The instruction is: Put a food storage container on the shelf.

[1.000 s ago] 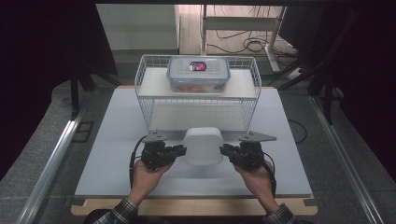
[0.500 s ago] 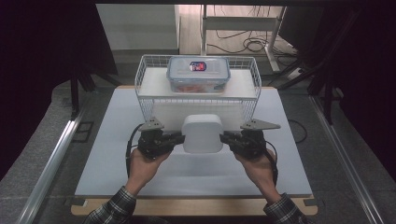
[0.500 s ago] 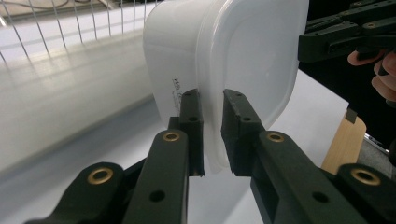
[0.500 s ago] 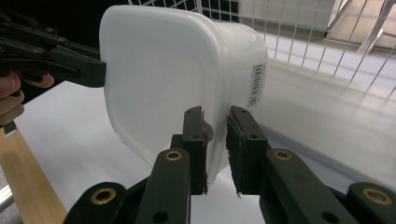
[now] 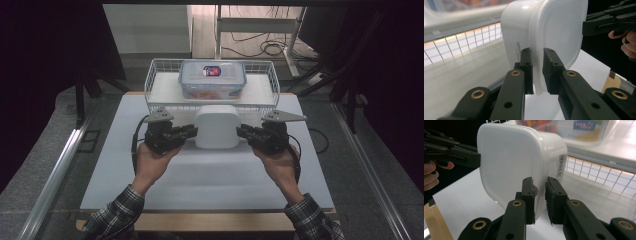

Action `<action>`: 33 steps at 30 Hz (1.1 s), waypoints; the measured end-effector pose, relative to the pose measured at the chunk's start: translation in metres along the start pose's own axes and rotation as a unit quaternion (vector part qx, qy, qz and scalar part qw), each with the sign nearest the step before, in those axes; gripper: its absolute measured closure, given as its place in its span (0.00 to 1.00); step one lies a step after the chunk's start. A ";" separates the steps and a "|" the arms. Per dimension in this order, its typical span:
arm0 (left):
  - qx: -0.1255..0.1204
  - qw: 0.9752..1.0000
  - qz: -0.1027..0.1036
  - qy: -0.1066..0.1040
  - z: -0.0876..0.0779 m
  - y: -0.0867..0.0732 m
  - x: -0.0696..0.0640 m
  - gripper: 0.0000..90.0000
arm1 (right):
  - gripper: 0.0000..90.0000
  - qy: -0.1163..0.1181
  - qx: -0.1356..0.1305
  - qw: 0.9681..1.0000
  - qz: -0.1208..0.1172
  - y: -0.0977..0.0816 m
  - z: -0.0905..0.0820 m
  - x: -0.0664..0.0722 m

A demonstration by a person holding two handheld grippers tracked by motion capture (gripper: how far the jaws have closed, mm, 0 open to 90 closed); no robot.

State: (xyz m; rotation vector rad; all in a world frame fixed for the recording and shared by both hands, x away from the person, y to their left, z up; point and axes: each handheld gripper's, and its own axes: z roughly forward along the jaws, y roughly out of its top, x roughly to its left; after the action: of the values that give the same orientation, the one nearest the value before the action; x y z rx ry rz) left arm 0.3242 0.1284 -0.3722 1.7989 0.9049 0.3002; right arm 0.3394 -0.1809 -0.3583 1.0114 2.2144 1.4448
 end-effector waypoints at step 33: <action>-0.036 0.999 0.013 0.017 -0.031 0.096 0.018 0.88 | 0.86 0.004 -0.053 0.998 -0.015 0.102 -0.003 -0.007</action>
State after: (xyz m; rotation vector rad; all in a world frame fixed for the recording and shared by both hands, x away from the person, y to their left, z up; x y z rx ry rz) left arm 0.3602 0.1465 -0.2779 1.7458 0.8847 0.3764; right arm 0.3822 -0.1626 -0.2673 0.9354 2.1249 1.5363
